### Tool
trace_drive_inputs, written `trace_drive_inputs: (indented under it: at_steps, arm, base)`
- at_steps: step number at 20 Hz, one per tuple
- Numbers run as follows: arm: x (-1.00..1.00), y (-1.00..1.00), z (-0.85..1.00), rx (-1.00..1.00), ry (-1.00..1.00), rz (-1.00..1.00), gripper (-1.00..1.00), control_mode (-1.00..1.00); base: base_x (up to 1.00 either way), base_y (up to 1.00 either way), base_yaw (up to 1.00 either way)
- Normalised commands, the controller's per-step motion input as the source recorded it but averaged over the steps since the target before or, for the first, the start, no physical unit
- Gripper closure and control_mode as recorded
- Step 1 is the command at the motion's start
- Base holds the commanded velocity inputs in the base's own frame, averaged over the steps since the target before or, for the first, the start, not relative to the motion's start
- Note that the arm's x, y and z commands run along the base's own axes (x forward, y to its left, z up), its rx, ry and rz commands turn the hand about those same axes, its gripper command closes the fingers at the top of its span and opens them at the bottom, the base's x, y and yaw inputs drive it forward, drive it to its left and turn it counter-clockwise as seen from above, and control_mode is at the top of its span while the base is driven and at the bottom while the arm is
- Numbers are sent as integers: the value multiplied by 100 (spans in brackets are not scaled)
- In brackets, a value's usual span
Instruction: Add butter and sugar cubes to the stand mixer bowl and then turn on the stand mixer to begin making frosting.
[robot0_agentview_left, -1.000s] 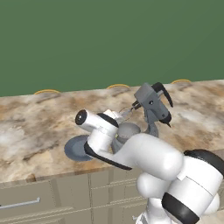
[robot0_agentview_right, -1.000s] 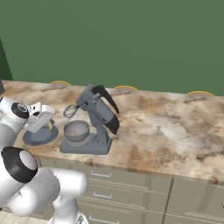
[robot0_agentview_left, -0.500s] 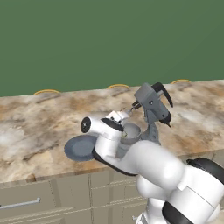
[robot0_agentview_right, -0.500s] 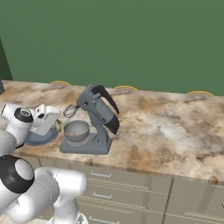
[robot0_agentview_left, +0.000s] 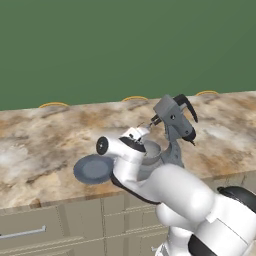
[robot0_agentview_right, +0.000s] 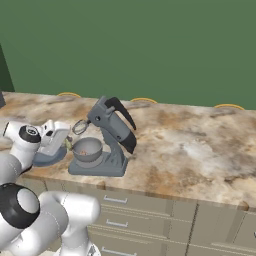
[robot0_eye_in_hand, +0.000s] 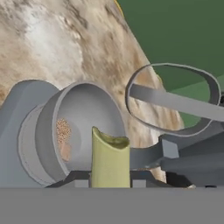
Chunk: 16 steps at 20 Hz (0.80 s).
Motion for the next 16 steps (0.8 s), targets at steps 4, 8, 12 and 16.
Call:
trace_drive_inputs:
  at_steps: [4, 8, 12, 16]
  arm:
    - [0, -39, -11, 9, -8, 20, 100, -100]
    - [3, -49, -24, 8, -4, 18, 100, -100]
    - [21, -32, -21, 8, 0, 15, 100, -100]
    - [27, -12, -11, 11, 0, 13, 100, -100]
  base:
    - [0, 0, 0]
    - [0, 0, 0]
    - [0, 0, 0]
    - [0, 0, 0]
